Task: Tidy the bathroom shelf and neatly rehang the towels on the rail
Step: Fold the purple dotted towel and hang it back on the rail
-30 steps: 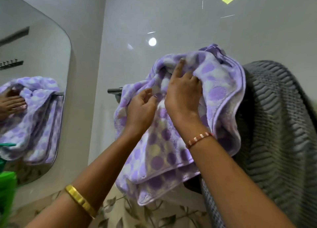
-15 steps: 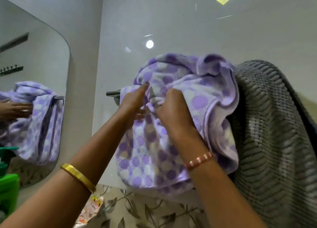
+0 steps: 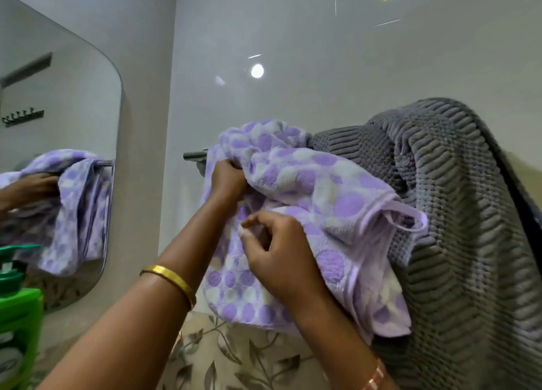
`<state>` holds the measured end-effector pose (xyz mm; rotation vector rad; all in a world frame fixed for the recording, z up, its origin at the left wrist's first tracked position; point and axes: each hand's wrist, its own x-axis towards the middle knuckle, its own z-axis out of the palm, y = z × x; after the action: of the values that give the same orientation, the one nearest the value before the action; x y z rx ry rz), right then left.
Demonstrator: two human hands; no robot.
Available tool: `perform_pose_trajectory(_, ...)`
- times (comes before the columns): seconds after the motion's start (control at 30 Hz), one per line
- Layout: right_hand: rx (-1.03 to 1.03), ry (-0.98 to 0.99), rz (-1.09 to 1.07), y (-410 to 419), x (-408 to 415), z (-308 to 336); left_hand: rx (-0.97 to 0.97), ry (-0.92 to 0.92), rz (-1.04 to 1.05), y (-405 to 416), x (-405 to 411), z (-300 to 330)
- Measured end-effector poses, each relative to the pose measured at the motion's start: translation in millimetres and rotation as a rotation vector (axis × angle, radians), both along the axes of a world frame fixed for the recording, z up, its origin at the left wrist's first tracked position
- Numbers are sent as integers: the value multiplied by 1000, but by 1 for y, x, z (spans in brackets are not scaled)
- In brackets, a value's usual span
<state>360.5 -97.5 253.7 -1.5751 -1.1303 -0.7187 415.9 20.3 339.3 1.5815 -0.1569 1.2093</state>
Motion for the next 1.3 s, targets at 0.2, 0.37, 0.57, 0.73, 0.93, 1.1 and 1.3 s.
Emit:
perform_pose_trajectory(0.2, 313, -381, -504, -4, -1, 38, 36, 39, 84, -2, 0, -13)
perform_pose_trajectory(0.37, -99, -205, -807, -6, 36, 49, 48, 66, 136, -2, -1, -26)
perform_pose_trajectory(0.57, -116, -134, -766, -6, 42, 37, 9, 69, 135, -2, -6, -49)
perform_pose_trajectory(0.73, -57, -122, -623, -7, 29, 18, -76, 98, -53, 15, -19, -53)
perform_pose_trajectory(0.93, -29, -177, -607, -10, 17, -29, -250, 127, -390, 15, -24, -33)
perform_pose_trajectory(1.1, -97, 127, -285, -18, 24, -36, -189, 142, -182, 0, -17, -27)
perform_pose_trajectory(1.3, 318, 149, -285, -13, 51, 15, -141, 99, -201, -4, -23, -47)
